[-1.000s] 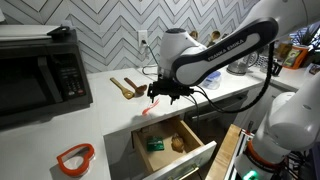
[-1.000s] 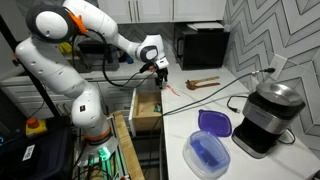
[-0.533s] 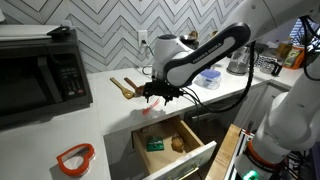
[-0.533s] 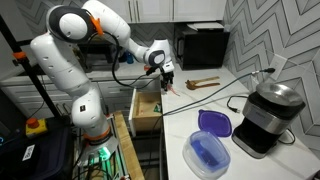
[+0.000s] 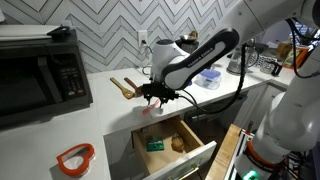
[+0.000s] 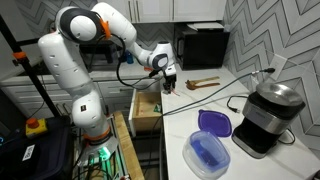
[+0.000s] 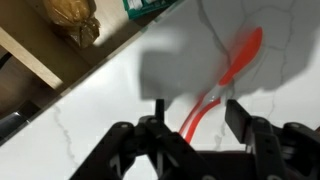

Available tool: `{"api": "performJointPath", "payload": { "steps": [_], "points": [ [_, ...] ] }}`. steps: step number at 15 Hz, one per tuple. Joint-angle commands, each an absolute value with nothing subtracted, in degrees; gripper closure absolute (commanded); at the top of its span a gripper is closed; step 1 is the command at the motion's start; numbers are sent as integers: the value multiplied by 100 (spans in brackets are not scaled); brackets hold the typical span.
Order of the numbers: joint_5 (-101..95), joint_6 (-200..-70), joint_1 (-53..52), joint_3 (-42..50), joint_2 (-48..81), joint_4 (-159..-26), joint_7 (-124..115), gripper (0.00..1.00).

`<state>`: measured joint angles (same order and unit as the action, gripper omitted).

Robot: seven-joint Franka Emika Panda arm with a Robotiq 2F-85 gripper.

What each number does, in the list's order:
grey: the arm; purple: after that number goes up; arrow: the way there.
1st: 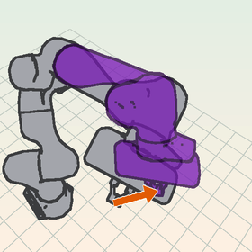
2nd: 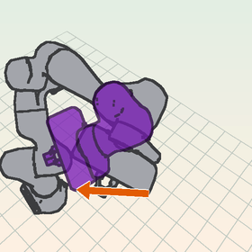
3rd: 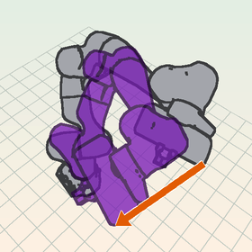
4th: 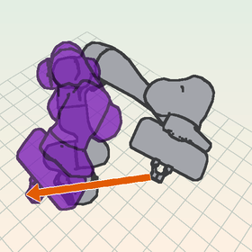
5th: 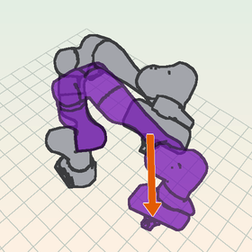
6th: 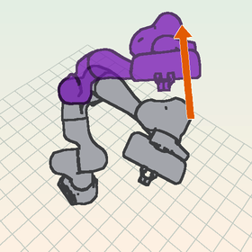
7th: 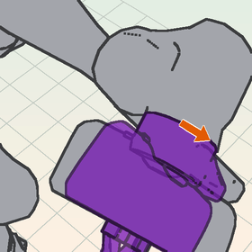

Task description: Put the red spoon in the drawer and then close the drawer

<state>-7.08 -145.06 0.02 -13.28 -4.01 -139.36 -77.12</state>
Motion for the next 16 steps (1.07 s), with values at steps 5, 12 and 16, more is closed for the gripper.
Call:
{"api": "performJointPath", "payload": {
  "steps": [5, 12, 16],
  "points": [
    [-820, -14354, -231, -1067, -343, -13919, -8241, 94],
    [-803, -14046, -237, -988, -867, -14227, -8486, 97],
    [-364, -13602, -400, -1056, -1573, -14584, -8208, 97]
  ]
}}
